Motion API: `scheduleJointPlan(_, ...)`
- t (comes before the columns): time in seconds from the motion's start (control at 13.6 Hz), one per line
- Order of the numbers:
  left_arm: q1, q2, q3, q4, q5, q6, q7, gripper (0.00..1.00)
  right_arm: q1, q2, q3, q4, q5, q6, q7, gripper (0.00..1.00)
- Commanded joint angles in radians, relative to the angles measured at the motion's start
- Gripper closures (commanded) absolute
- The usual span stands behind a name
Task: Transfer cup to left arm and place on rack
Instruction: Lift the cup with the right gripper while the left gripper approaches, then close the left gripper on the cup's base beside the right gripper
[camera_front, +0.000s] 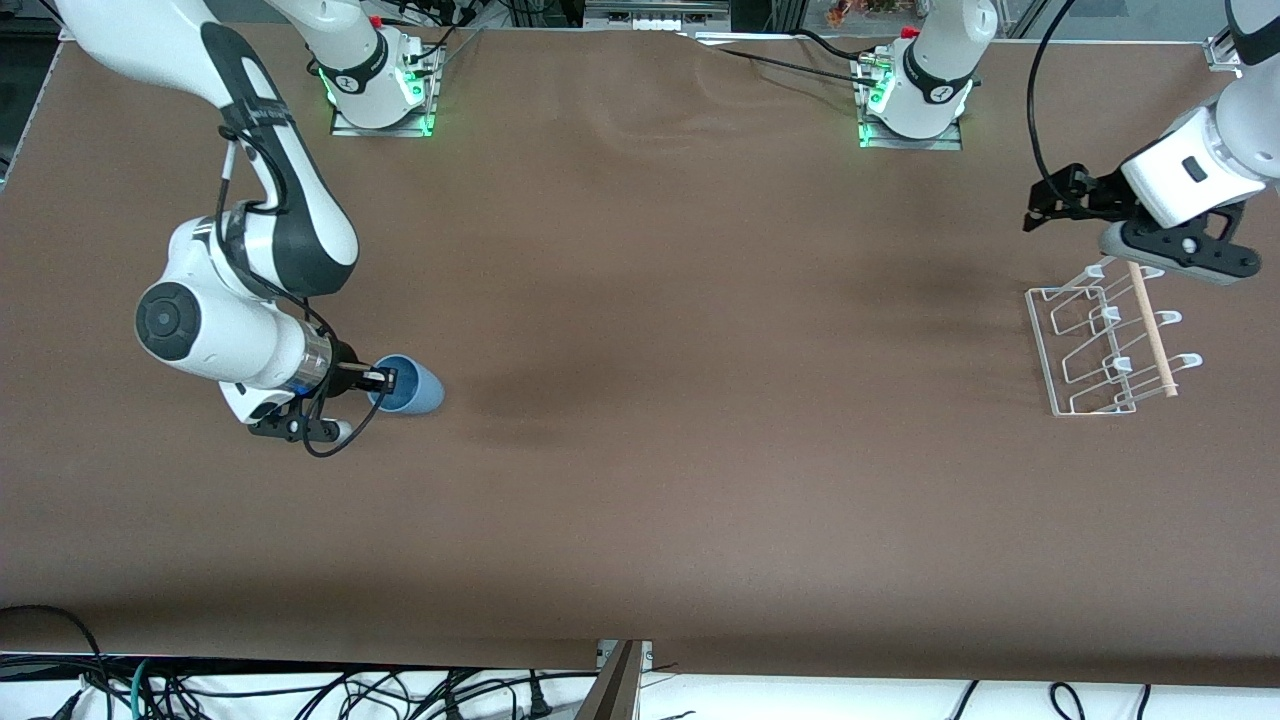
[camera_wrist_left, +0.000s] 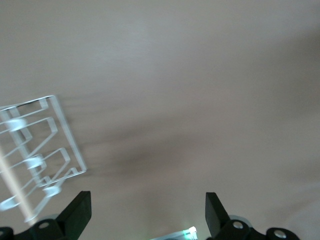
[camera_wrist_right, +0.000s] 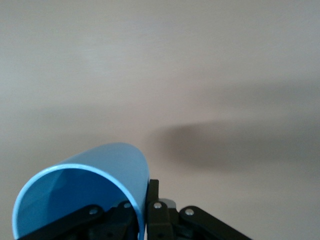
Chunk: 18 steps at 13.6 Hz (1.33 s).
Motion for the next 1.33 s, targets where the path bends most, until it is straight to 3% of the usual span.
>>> scheduleJointPlan(0.0,-0.004,0.059,0.002,0.015,-0.164,-0.014,0.094,0.00,0.005,-0.001,0.036,0.114,0.128,-0.125,0.079,1.00)
scheduleJointPlan(0.37,-0.010,0.169,-0.024,0.019,-0.519,0.031,0.295,0.00,0.014,0.012,0.125,0.167,0.499,-0.164,0.203,1.00)
scheduleJointPlan(0.52,-0.035,0.214,-0.032,0.031,-0.621,0.073,0.350,0.00,0.061,0.021,0.132,0.187,0.602,-0.153,0.246,1.00)
scheduleJointPlan(0.66,-0.088,0.261,-0.032,0.070,-0.663,0.141,0.512,0.00,0.129,0.024,0.132,0.190,0.664,-0.056,0.297,1.00)
scheduleJointPlan(0.96,-0.167,0.329,-0.032,0.178,-0.666,0.169,0.657,0.00,0.251,0.064,0.132,0.195,0.676,0.141,0.397,1.00)
scheduleJointPlan(1.25,-0.222,0.358,-0.032,0.199,-0.671,0.251,0.807,0.00,0.299,0.119,0.132,0.294,0.745,0.158,0.455,1.00)
